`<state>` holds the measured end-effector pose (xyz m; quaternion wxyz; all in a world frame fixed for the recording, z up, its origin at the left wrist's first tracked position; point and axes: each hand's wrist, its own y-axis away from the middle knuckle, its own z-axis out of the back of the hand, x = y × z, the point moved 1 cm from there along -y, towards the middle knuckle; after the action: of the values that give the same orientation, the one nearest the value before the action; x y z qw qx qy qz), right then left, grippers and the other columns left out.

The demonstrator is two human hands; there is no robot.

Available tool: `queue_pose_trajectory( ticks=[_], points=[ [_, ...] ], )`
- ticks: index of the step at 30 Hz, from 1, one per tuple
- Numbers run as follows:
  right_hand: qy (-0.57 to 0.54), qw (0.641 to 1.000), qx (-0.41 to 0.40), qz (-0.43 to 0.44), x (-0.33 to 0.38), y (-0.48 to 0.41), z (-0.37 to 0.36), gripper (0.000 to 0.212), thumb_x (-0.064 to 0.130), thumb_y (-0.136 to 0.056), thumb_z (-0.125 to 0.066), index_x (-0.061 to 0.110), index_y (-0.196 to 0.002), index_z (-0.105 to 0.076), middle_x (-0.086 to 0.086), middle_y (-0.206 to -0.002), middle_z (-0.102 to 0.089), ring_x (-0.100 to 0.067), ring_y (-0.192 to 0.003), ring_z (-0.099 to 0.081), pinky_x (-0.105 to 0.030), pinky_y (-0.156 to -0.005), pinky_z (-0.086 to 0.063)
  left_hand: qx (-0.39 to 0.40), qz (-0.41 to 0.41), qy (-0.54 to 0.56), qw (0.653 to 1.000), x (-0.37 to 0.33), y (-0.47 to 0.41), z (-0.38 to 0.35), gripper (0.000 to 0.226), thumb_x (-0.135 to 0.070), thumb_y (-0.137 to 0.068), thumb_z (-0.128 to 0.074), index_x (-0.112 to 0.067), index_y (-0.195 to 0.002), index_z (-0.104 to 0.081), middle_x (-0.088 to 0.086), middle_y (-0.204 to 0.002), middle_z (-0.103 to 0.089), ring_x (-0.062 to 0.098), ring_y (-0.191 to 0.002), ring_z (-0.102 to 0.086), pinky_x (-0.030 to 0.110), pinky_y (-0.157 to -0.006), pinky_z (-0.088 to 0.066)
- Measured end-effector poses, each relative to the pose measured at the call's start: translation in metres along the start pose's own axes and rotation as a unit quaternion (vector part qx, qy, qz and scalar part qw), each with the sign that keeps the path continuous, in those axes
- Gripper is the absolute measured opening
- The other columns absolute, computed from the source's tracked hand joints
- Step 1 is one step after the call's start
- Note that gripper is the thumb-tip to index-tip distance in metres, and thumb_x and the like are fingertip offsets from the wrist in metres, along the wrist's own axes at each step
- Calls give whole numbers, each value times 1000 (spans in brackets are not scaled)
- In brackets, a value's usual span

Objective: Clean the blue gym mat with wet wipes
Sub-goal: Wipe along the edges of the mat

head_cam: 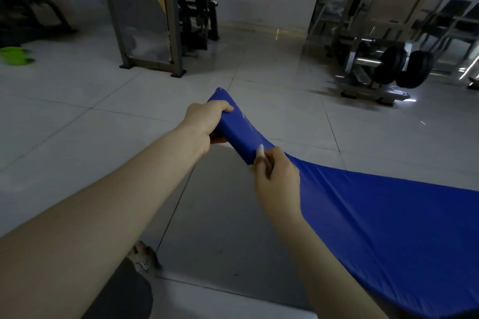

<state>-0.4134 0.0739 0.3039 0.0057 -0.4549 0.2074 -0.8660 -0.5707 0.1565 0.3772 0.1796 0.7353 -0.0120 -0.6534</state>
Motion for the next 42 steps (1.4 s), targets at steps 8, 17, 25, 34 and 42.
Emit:
queue_pose_trajectory(
  ticks=[8, 17, 25, 34, 42],
  points=[
    [-44, 993, 84, 64, 29, -16, -56, 28, 38, -104, -48, 18, -85, -52, 2, -72, -57, -14, -62, -54, -34, -54, -45, -138, -22, 65, 988, -6, -11, 54, 41, -35, -88, -75, -14, -118, -56, 8, -103, -69, 26, -87, -71, 35, -59, -63],
    [20, 963, 252, 91, 19, 6, -148, 36, 52, -104, -40, 21, -87, -46, 0, -68, -58, -19, -58, -55, -36, -50, -42, -223, 25, 23, 974, 41, -44, 149, 38, -34, -92, -73, -8, -117, -61, 10, -103, -73, 28, -85, -73, 43, -66, -64],
    [145, 924, 353, -37, -60, 53, -262, 45, 50, -105, -32, 13, -83, -44, -7, -79, -61, -23, -66, -53, -34, -60, -43, -155, 180, 193, 952, 210, -81, 191, 37, -16, -91, -74, -10, -126, -64, 11, -116, -74, 31, -105, -71, 52, -94, -58],
    [148, 887, 437, -14, -140, 67, -324, 39, 54, -104, -40, 25, -77, -41, 7, -70, -52, -9, -59, -48, -27, -49, -29, -127, 251, 231, 931, 319, -119, 222, 36, -34, -101, -63, -9, -125, -60, 13, -120, -71, 31, -108, -70, 45, -89, -58],
    [66, 842, 511, -158, -176, 84, -343, 36, 44, -102, -49, 13, -88, -59, -2, -78, -64, -24, -73, -63, -44, -59, -52, -184, 303, -80, 932, 401, -99, 191, 42, -48, -94, -65, -6, -91, -66, 8, -59, -70, 20, -49, -67, 26, -47, -53]
  ],
)
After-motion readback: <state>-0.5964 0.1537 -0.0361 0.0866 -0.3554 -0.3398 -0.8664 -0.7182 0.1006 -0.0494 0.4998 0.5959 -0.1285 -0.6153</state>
